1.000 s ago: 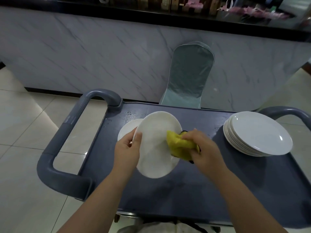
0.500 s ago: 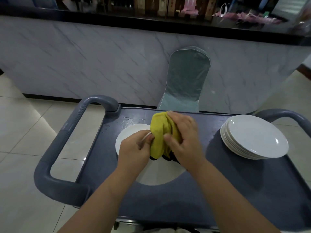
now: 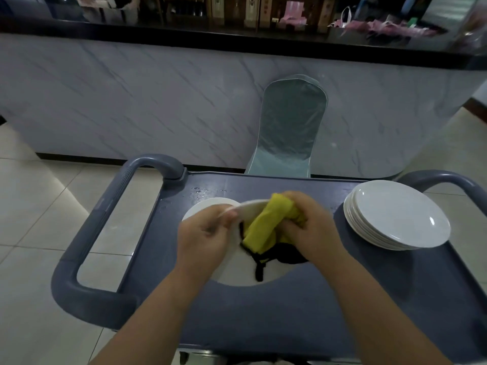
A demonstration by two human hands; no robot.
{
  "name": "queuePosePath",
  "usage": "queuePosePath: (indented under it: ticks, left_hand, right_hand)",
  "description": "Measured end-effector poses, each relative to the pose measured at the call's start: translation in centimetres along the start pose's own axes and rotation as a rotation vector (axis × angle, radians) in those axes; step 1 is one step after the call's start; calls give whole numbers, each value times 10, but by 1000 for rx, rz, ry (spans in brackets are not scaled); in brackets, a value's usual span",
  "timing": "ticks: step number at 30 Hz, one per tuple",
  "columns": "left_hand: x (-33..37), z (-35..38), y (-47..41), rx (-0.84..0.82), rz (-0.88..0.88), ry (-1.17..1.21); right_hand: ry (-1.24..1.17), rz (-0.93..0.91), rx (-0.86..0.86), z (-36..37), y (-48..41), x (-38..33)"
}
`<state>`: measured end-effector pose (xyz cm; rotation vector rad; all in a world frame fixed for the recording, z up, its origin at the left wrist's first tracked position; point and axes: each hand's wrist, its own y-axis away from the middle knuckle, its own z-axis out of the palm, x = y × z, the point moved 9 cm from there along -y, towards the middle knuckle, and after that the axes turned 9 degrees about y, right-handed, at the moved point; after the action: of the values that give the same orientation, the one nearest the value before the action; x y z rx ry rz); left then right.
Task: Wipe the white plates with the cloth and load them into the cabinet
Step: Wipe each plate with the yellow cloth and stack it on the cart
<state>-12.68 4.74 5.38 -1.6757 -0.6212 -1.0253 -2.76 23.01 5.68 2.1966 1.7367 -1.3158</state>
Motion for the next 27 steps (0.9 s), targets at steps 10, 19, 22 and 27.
queuePosePath:
  ticks: [10, 19, 22, 27]
  left_hand:
    - [35, 36, -12, -220, 330, -274]
    - [28, 42, -12, -229, 373, -264]
    - [14, 29, -20, -136, 267, -170]
    - [-58, -2, 8, 320, -343, 115]
  right_hand:
    - [166, -201, -62, 8, -15, -23]
    - [140, -160, -92, 12, -10, -14]
    - [42, -63, -8, 4, -14, 2]
    - [-622, 542, 203, 19, 37, 83]
